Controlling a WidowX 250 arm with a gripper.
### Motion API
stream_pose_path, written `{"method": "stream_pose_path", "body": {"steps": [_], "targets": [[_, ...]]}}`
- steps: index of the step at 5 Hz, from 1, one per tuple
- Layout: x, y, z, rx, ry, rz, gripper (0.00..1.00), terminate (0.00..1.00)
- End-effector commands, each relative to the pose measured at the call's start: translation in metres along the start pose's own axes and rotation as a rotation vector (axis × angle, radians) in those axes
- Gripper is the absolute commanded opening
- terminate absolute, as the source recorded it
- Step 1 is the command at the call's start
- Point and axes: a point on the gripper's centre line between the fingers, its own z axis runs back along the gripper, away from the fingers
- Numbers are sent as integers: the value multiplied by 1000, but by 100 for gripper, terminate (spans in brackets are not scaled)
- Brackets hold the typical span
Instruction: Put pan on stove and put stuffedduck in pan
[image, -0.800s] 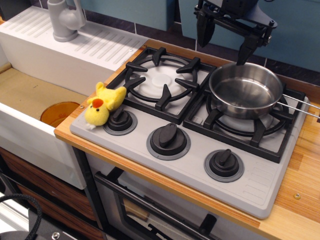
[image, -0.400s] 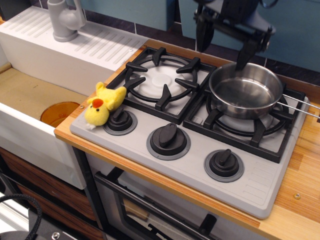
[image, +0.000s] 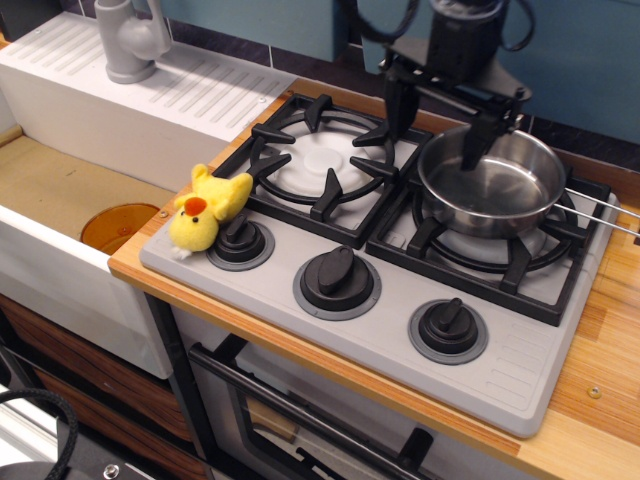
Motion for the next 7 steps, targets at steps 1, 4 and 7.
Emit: {"method": "stream_pose_path", "body": {"steps": [1, 4, 7], "targets": [[-1, 4, -8, -10, -65, -3, 100, 0], [9, -5, -20, 17, 1, -5, 0, 0], [12, -5, 4, 56, 32, -8, 0, 0]]}}
